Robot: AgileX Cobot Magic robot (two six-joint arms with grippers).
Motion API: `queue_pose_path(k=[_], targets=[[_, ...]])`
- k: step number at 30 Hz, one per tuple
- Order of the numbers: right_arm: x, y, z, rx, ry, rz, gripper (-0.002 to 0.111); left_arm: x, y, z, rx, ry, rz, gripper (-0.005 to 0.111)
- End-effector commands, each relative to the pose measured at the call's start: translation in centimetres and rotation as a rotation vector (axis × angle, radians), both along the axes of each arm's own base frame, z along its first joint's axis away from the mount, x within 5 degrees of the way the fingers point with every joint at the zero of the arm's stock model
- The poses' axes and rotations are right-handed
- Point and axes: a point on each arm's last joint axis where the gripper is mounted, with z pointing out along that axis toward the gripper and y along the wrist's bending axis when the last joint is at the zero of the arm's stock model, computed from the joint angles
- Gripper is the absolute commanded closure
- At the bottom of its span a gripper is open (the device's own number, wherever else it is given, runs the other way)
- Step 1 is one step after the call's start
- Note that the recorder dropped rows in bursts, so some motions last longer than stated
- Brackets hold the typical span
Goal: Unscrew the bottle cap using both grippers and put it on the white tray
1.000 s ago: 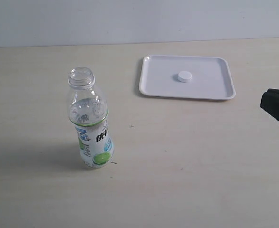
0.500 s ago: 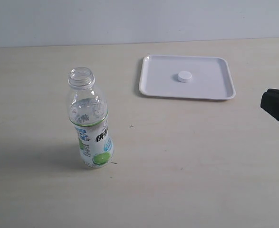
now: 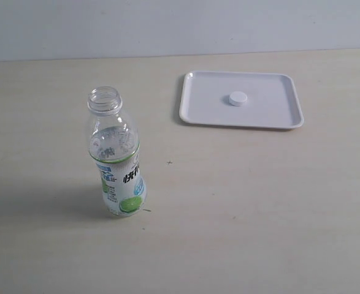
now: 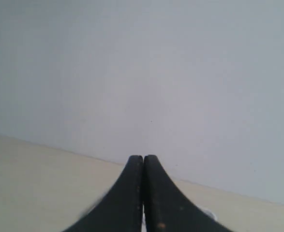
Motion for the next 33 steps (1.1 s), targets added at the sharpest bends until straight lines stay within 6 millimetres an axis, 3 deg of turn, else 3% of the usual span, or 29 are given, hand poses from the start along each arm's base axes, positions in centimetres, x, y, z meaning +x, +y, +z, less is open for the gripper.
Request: queue_pose_path(k=[1, 11, 14, 16, 19, 24, 28, 33], targets=[[-0.6, -0.1, 0.1, -0.018, -0.033, -0.025, 0.108, 0.0, 0.0, -0.1, -0.01, -0.001, 0.002, 0.107], [-0.4, -0.4, -0.4, 0.024, -0.012, -0.051, 0.108, 0.0, 0.0, -0.1, -0.01, -0.001, 0.002, 0.107], [-0.4, -1.0, -0.9, 0.121, -0.029, -0.106, 0.108, 0.0, 0.0, -0.1, -0.01, -0.001, 0.002, 0.107], [-0.4, -1.9, -1.9, 0.214, -0.04, -0.195, 0.108, 0.0, 0.0, -0.1, -0.01, -0.001, 0.002, 0.107], [-0.6, -3.1, -3.9, 0.181, -0.015, -0.335, 0.108, 0.0, 0.0, -0.1, -0.01, -0.001, 0.002, 0.107], [-0.7, -3.7, -6.4, 0.183, 0.027, -0.407, 0.108, 0.0, 0.0, -0.1, -0.01, -0.001, 0.002, 0.107], [-0.7, -3.7, -6.3, 0.183, 0.024, -0.406, 0.108, 0.0, 0.0, -0.1, -0.01, -0.001, 0.002, 0.107], [-1.0, -3.7, -4.3, 0.191, -0.037, -0.4, 0.108, 0.0, 0.0, -0.1, -0.01, -0.001, 0.002, 0.107]])
